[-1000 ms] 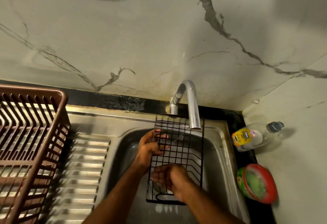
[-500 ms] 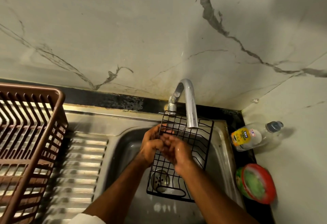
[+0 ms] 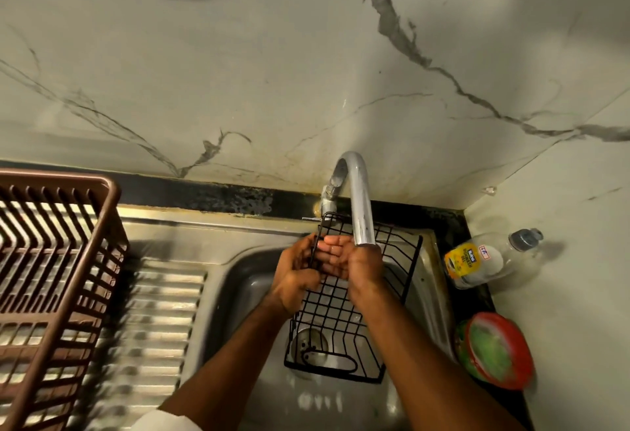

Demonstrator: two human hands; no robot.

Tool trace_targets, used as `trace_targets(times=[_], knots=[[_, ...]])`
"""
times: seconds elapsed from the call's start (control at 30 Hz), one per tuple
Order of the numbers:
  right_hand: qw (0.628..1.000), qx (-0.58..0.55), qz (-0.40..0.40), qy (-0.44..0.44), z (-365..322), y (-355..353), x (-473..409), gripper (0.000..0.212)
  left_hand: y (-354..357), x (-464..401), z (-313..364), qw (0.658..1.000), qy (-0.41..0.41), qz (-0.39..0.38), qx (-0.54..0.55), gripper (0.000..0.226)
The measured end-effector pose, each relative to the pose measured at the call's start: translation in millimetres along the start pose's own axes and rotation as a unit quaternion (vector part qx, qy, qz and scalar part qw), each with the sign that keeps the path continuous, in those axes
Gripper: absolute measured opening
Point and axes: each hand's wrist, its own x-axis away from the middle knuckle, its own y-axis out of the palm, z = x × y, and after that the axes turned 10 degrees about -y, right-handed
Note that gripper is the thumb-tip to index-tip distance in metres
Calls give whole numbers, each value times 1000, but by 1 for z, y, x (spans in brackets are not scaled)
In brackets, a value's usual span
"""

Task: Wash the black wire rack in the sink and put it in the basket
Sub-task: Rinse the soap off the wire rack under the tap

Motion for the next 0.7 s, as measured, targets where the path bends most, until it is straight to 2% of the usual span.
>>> trace_targets(times=[0.13,0.27,0.33,0.4,0.47,0.53,0.6,0.7], knots=[[987,76,-88,111,29,-6,23,31,-10,-2,11,998,36,52,-15,69],[968,115,-76,210,63,-2,23,40,-16,7,14,996,42,68,-37,71],[968,124,-74,207,56,4,18,40,-17,13,11,994,58,80,-41,70],[981,126,-47,143,42,7,15,28,-20,16,13,991,62,114,-28,74],[991,110,6,75,29,12,15,26,-22,16,18,990,59,123,-21,75],[997,20,43,64,23,20,16,28,-21,14,26,990,64,121,-37,75],[984,-136,71,87,17,27,13,32,-18,14,32,990,64,110,-56,71],[914,-381,100,98,4,27,7,39,-13,22,23,991,50,105,-63,66]])
